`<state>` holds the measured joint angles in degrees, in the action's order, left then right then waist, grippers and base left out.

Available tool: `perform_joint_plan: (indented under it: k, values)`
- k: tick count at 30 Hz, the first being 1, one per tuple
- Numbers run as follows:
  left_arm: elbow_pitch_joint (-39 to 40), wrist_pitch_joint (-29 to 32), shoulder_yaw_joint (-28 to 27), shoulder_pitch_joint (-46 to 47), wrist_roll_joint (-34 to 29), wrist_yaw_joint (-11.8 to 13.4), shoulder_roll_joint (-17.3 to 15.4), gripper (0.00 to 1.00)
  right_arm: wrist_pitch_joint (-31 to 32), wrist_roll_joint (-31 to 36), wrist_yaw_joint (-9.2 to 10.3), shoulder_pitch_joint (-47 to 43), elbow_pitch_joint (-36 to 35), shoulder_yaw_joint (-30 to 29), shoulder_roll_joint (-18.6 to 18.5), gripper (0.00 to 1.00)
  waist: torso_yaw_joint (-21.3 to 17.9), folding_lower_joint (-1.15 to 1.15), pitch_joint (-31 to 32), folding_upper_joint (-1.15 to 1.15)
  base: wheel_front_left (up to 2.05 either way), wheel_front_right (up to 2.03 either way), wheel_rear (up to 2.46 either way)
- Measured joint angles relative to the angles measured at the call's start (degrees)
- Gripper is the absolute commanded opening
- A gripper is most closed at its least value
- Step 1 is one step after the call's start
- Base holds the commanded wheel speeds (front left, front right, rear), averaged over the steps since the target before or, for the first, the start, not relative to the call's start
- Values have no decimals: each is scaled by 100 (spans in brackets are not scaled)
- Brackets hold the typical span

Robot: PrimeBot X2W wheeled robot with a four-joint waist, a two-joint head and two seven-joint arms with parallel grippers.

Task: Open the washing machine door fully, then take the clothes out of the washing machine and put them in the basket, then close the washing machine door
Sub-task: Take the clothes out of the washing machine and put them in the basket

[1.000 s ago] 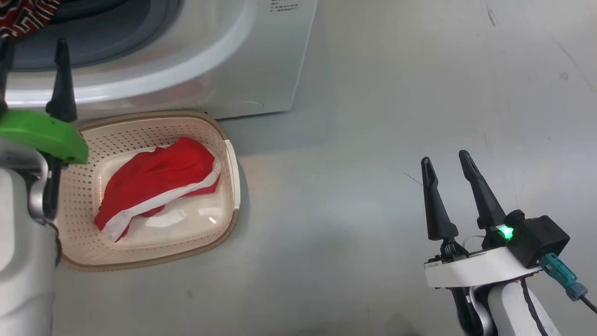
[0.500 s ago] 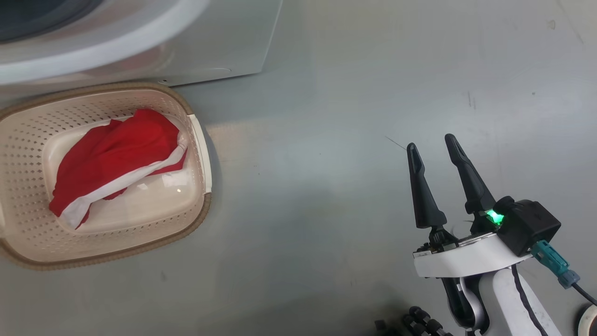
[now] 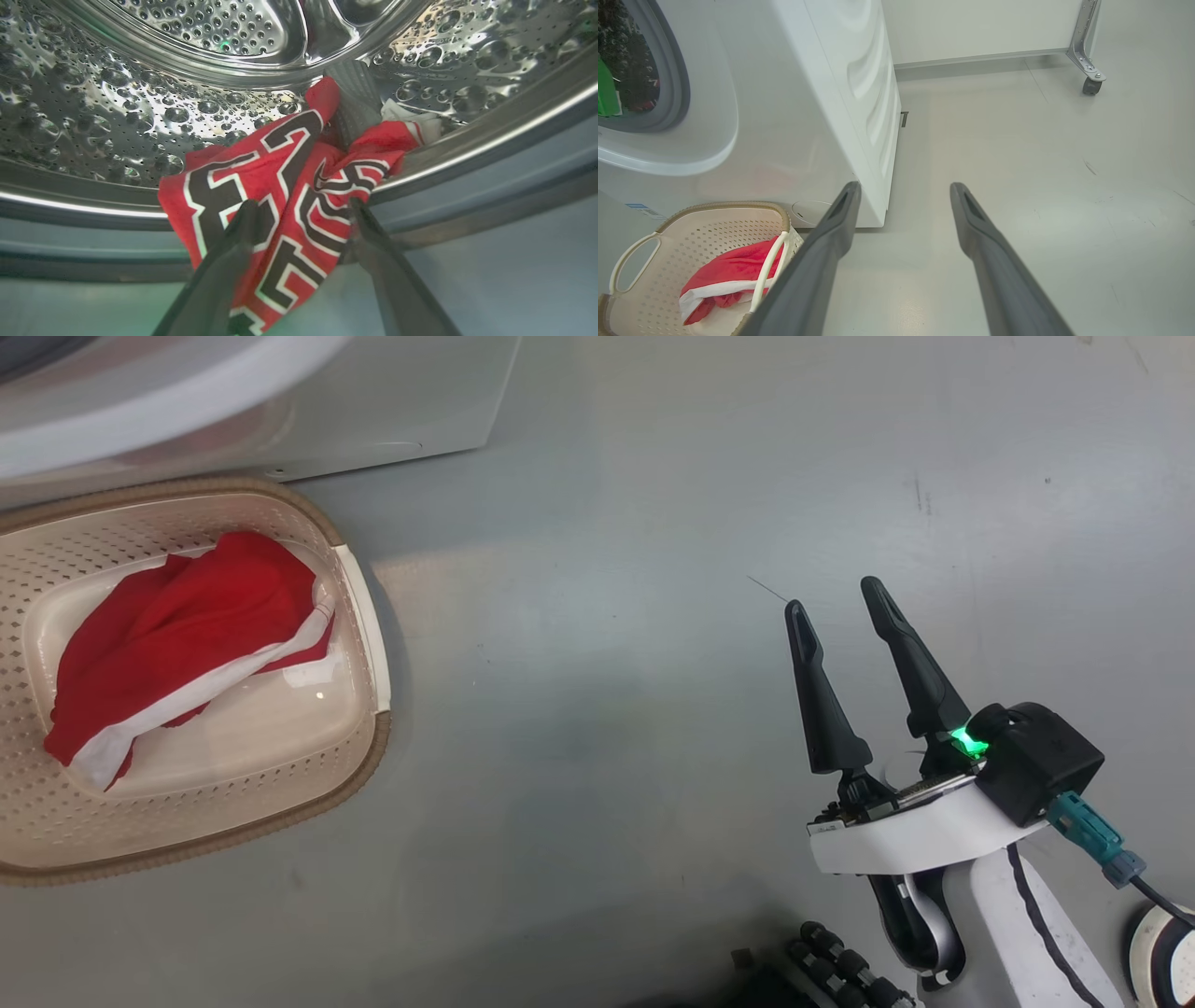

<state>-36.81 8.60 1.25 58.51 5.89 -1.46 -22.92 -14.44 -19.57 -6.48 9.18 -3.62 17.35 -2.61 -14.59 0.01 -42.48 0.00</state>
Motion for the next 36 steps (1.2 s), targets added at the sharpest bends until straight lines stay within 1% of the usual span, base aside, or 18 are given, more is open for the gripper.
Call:
perform_joint_plan:
  k: [6,12,15,16,17,18,19,28,36]
  values:
    - [-203,-1,-71,238,-2,93,-56,100,0,-113,10,36,4,37,0,100,-34,0,-33,0,0,0,0]
    - [-428,-5,-47,347,-5,93,-67,100,0,-159,16,103,7,58,0,100,-53,0,-61,0,0,0,0]
    - [-528,-10,-18,422,-43,93,-67,100,0,-183,67,115,7,65,0,100,-56,0,-73,0,0,0,0]
    - [-549,-12,-8,438,-44,93,-67,81,0,-199,67,122,9,66,0,100,-57,0,-76,0,0,0,0]
    - [-572,-25,2,453,-44,93,-66,40,0,-202,68,130,14,68,0,100,-57,-1,-78,0,0,0,0]
    - [-602,-44,11,473,-44,93,-65,4,0,-202,69,136,20,70,0,100,-57,-1,-80,0,0,0,0]
    - [-626,-64,25,493,-44,93,-65,0,0,-203,88,143,26,75,0,100,-57,0,-81,0,0,0,0]
    - [-870,-321,78,620,-45,92,-40,0,0,-211,118,217,77,69,0,100,-48,0,-48,0,0,0,0]
    - [-1098,-815,79,615,14,89,255,0,0,-211,154,221,177,-18,-1,100,17,0,145,0,0,0,0]
